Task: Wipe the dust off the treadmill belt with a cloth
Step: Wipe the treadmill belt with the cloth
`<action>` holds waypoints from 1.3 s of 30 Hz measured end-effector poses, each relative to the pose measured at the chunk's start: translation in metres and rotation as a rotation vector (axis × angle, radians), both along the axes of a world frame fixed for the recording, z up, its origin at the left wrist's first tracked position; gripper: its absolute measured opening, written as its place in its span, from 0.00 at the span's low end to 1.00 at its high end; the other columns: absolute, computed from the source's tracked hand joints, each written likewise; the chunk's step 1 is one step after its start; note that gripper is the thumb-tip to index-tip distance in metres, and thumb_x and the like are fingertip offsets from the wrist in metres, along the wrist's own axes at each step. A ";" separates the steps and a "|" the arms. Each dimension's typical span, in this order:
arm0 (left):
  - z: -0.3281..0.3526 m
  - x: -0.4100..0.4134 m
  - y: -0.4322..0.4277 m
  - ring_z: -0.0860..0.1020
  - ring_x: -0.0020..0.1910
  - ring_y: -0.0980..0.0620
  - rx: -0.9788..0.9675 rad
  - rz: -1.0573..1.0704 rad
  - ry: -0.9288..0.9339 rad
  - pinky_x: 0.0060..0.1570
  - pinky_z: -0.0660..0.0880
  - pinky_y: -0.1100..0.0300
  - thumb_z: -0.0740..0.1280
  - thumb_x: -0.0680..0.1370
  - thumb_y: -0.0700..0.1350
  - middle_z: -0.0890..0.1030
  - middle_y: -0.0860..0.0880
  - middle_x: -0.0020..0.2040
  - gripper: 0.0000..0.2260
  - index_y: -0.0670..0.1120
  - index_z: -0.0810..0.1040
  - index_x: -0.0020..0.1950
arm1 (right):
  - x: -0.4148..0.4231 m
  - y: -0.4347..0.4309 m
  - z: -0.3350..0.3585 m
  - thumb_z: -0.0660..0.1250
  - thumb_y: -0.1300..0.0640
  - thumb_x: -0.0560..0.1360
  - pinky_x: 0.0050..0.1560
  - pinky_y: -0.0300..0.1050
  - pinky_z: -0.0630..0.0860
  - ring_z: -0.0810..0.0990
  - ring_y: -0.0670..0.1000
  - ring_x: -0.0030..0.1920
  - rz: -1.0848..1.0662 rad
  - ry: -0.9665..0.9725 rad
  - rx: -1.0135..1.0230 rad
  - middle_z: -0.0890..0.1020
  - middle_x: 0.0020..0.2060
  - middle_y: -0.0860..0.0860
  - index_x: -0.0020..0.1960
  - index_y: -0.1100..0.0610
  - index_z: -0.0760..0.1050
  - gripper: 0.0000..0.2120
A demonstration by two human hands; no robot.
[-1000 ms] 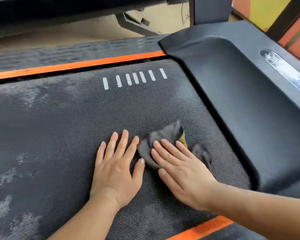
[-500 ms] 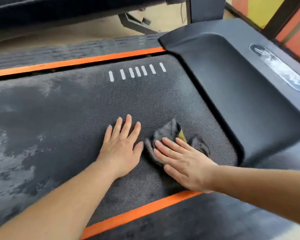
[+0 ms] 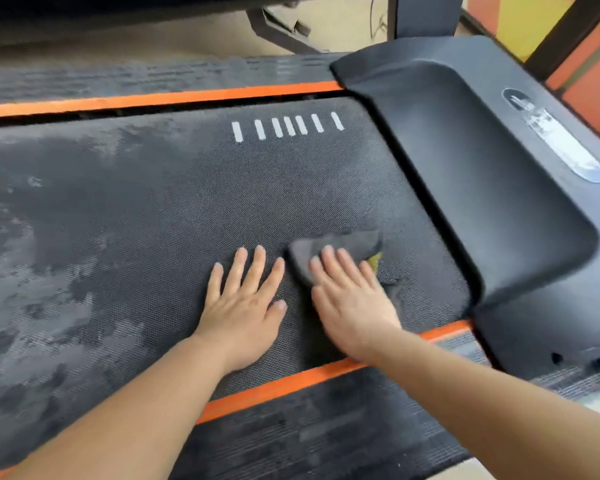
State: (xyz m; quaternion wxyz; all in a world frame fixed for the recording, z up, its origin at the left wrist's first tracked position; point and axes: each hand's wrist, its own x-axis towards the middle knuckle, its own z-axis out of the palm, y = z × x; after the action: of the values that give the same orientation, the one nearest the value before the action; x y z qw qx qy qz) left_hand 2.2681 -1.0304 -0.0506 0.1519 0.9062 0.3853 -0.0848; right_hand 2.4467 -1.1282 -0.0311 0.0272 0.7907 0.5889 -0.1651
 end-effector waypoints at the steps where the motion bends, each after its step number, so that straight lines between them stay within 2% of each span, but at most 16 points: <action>1: 0.000 0.001 0.001 0.29 0.78 0.49 -0.006 0.005 0.002 0.76 0.33 0.42 0.40 0.79 0.62 0.32 0.53 0.80 0.30 0.59 0.37 0.80 | -0.001 -0.005 0.000 0.27 0.40 0.75 0.81 0.53 0.39 0.40 0.51 0.83 0.064 0.028 -0.019 0.44 0.84 0.46 0.84 0.48 0.46 0.40; 4: 0.002 0.002 0.003 0.27 0.76 0.51 -0.066 0.016 -0.010 0.75 0.30 0.43 0.44 0.82 0.61 0.30 0.55 0.79 0.28 0.60 0.36 0.80 | 0.038 -0.010 0.003 0.30 0.38 0.78 0.81 0.48 0.38 0.41 0.45 0.83 0.095 0.008 -0.021 0.43 0.83 0.41 0.84 0.45 0.45 0.36; 6: 0.004 0.002 0.003 0.25 0.75 0.52 -0.097 0.003 -0.008 0.74 0.29 0.43 0.45 0.82 0.62 0.29 0.55 0.78 0.29 0.61 0.34 0.79 | 0.084 -0.020 0.005 0.39 0.41 0.84 0.81 0.49 0.41 0.44 0.47 0.83 -0.101 -0.062 -0.026 0.45 0.83 0.43 0.84 0.45 0.47 0.29; 8: 0.004 0.001 0.002 0.25 0.75 0.51 -0.102 0.012 -0.017 0.74 0.29 0.42 0.45 0.82 0.62 0.28 0.55 0.78 0.29 0.61 0.34 0.79 | 0.117 -0.029 0.009 0.44 0.45 0.86 0.82 0.51 0.42 0.44 0.49 0.83 -0.285 -0.098 -0.060 0.44 0.84 0.47 0.84 0.46 0.46 0.27; 11: 0.005 0.002 0.001 0.25 0.75 0.51 -0.074 0.010 -0.002 0.75 0.30 0.41 0.44 0.82 0.62 0.28 0.54 0.78 0.29 0.60 0.32 0.79 | 0.108 -0.025 0.004 0.36 0.42 0.83 0.81 0.57 0.43 0.42 0.53 0.84 -0.392 -0.106 -0.080 0.44 0.84 0.52 0.85 0.50 0.45 0.32; 14: 0.006 0.002 -0.001 0.25 0.75 0.50 -0.067 0.012 -0.001 0.75 0.30 0.42 0.44 0.82 0.62 0.28 0.54 0.78 0.29 0.60 0.33 0.79 | 0.051 -0.021 -0.002 0.26 0.40 0.73 0.81 0.57 0.41 0.39 0.53 0.83 -0.253 -0.062 -0.033 0.42 0.84 0.49 0.84 0.48 0.43 0.41; 17: 0.010 0.004 0.000 0.25 0.75 0.50 -0.080 0.014 0.009 0.74 0.30 0.42 0.45 0.82 0.61 0.28 0.54 0.78 0.30 0.60 0.33 0.79 | 0.032 -0.025 0.003 0.28 0.37 0.75 0.79 0.46 0.33 0.34 0.44 0.81 0.002 0.050 -0.031 0.39 0.81 0.40 0.84 0.43 0.43 0.38; 19: 0.011 0.003 0.001 0.24 0.75 0.50 -0.101 0.012 0.023 0.74 0.29 0.42 0.45 0.82 0.61 0.27 0.54 0.78 0.29 0.61 0.32 0.78 | 0.060 -0.025 0.003 0.32 0.36 0.78 0.78 0.43 0.33 0.38 0.43 0.82 0.031 0.017 -0.012 0.41 0.81 0.39 0.84 0.42 0.45 0.35; 22: 0.012 0.002 0.003 0.23 0.74 0.51 -0.129 0.008 0.024 0.74 0.28 0.42 0.45 0.82 0.61 0.26 0.55 0.77 0.29 0.61 0.32 0.78 | 0.106 -0.023 0.002 0.42 0.43 0.86 0.81 0.49 0.39 0.43 0.48 0.83 -0.323 -0.054 -0.032 0.44 0.84 0.46 0.84 0.47 0.46 0.28; 25: 0.012 0.002 0.001 0.23 0.74 0.51 -0.118 0.009 0.017 0.74 0.28 0.42 0.45 0.82 0.61 0.26 0.55 0.77 0.29 0.61 0.32 0.78 | 0.102 -0.017 0.000 0.41 0.46 0.86 0.82 0.57 0.43 0.44 0.53 0.84 -0.485 -0.089 -0.022 0.46 0.84 0.52 0.84 0.51 0.47 0.28; 27: 0.010 0.002 0.000 0.23 0.74 0.51 -0.106 0.014 0.016 0.74 0.29 0.42 0.45 0.82 0.61 0.26 0.55 0.77 0.29 0.61 0.31 0.78 | 0.070 -0.012 -0.001 0.36 0.45 0.82 0.80 0.60 0.49 0.48 0.57 0.83 -0.395 -0.113 -0.006 0.50 0.84 0.54 0.84 0.52 0.49 0.32; 29: 0.008 0.003 0.001 0.24 0.74 0.51 -0.094 0.014 0.019 0.74 0.29 0.42 0.45 0.82 0.61 0.27 0.55 0.77 0.30 0.61 0.32 0.79 | 0.026 -0.013 -0.001 0.34 0.43 0.79 0.80 0.59 0.50 0.50 0.58 0.83 -0.132 -0.062 0.020 0.52 0.84 0.54 0.84 0.52 0.53 0.36; 31: 0.009 0.004 0.002 0.24 0.74 0.51 -0.096 0.006 0.036 0.74 0.30 0.42 0.47 0.82 0.62 0.27 0.54 0.77 0.30 0.60 0.34 0.79 | 0.007 -0.017 -0.001 0.35 0.41 0.79 0.82 0.53 0.42 0.45 0.50 0.83 0.111 0.019 0.020 0.49 0.83 0.48 0.84 0.49 0.53 0.35; 33: 0.011 0.003 0.004 0.23 0.74 0.51 -0.128 -0.001 0.054 0.74 0.29 0.42 0.46 0.82 0.61 0.25 0.55 0.76 0.30 0.60 0.32 0.79 | 0.029 -0.016 0.004 0.34 0.40 0.80 0.81 0.47 0.37 0.43 0.45 0.83 0.154 0.026 -0.002 0.46 0.83 0.43 0.84 0.47 0.49 0.34; 37: 0.013 0.002 0.005 0.21 0.73 0.52 -0.156 -0.013 0.046 0.73 0.28 0.42 0.45 0.83 0.61 0.24 0.56 0.76 0.29 0.61 0.30 0.77 | 0.111 -0.022 0.006 0.44 0.46 0.87 0.81 0.48 0.39 0.43 0.48 0.83 -0.251 -0.080 -0.038 0.45 0.84 0.48 0.84 0.50 0.47 0.27; 39: 0.011 0.002 0.004 0.21 0.72 0.52 -0.147 -0.009 0.046 0.73 0.27 0.42 0.45 0.83 0.62 0.24 0.56 0.76 0.29 0.62 0.30 0.77 | 0.121 -0.022 0.005 0.43 0.47 0.87 0.81 0.51 0.41 0.43 0.50 0.83 -0.364 -0.101 -0.063 0.44 0.84 0.50 0.85 0.51 0.46 0.28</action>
State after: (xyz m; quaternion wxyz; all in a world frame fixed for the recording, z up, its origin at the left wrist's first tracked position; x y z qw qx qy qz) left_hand 2.2698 -1.0259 -0.0392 0.2088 0.8921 0.3775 -0.1345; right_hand 2.5680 -1.1497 -0.0257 0.0514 0.8901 0.4287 -0.1456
